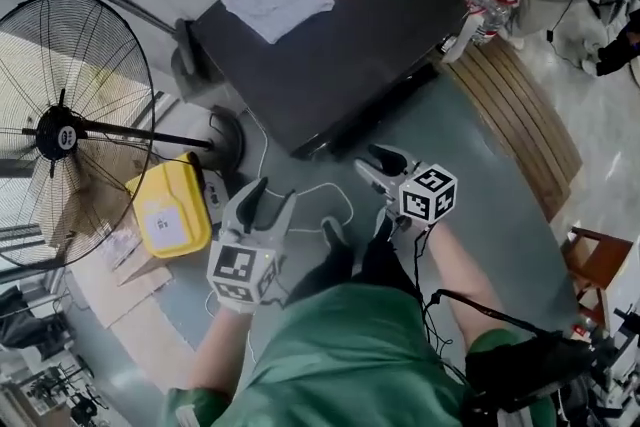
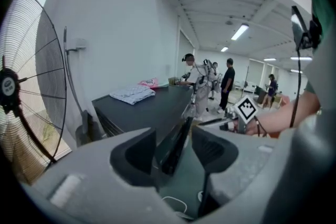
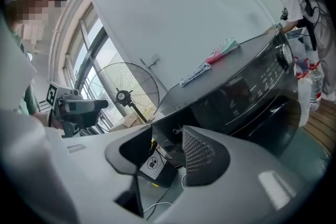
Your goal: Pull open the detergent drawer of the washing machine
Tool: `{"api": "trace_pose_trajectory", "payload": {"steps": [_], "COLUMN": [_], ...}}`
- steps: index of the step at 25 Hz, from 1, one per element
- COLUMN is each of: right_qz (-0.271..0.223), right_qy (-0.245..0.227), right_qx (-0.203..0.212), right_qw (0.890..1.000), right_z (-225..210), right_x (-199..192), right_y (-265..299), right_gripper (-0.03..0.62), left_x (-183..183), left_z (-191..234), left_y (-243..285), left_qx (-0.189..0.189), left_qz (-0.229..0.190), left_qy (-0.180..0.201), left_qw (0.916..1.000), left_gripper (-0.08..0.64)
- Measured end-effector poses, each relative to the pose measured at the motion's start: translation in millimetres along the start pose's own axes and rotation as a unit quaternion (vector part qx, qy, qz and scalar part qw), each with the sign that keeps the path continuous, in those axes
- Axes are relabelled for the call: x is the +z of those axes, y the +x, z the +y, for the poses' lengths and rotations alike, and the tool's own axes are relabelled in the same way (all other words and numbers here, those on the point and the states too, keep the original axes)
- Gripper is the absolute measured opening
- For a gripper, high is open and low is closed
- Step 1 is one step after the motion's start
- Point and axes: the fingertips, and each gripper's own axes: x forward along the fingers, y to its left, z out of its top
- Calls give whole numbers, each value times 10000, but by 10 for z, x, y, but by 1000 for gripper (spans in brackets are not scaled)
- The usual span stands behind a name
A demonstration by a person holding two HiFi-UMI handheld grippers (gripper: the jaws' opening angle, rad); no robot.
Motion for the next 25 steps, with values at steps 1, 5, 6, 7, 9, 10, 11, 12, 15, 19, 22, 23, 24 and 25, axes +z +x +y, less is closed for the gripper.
{"api": "trace_pose_trajectory", "payload": {"steps": [1, 5, 6, 7, 9, 10, 11, 12, 15, 19, 22, 23, 24, 25], "right_qz": [27, 174, 219, 267, 373, 441, 517, 594, 786, 879, 751, 702, 664, 635], "right_qy": [12, 124, 184, 246, 358, 408, 464, 533, 802, 1085, 1352, 1415, 1456, 1486], "right_qx": [27, 178, 274, 384, 605, 699, 780, 847, 1026, 1310, 1542, 1611, 1685, 1767], "right_qw": [10000, 9996, 9992, 9986, 9968, 9957, 9945, 9932, 9884, 9815, 9759, 9742, 9726, 9709], "right_z": [-69, -308, -337, -358, -403, -433, -468, -504, -592, -618, -617, -615, -611, -602], "right_x": [-21, -134, -169, -203, -274, -315, -360, -404, -520, -571, -516, -492, -469, -447], "right_y": [61, 316, 383, 450, 579, 639, 695, 743, 864, 1020, 1109, 1136, 1163, 1188], "right_gripper": [166, 166, 166, 175, 192, 205, 215, 225, 258, 290, 304, 307, 307, 307], "left_x": [-6, -20, -24, -26, -31, -35, -41, -50, -95, -133, -132, -136, -142, -147], "left_z": [-10, -38, -36, -32, -25, -26, -31, -37, -35, 32, 68, 77, 87, 97], "left_y": [40, 197, 228, 256, 308, 330, 350, 367, 398, 417, 428, 426, 421, 415], "left_qx": [19, 72, 92, 113, 155, 177, 199, 222, 296, 387, 425, 437, 448, 459], "left_qz": [30, 123, 153, 178, 224, 255, 291, 325, 419, 465, 458, 461, 465, 466], "left_qy": [-12, -13, -7, -3, -5, -17, -34, -49, -91, -208, -295, -316, -334, -351], "left_qw": [10000, 9999, 9998, 9998, 9996, 9995, 9994, 9992, 9986, 9980, 9976, 9975, 9974, 9972], "left_gripper": [212, 212, 212, 212, 212, 212, 211, 211, 210, 210, 211, 211, 211, 210]}}
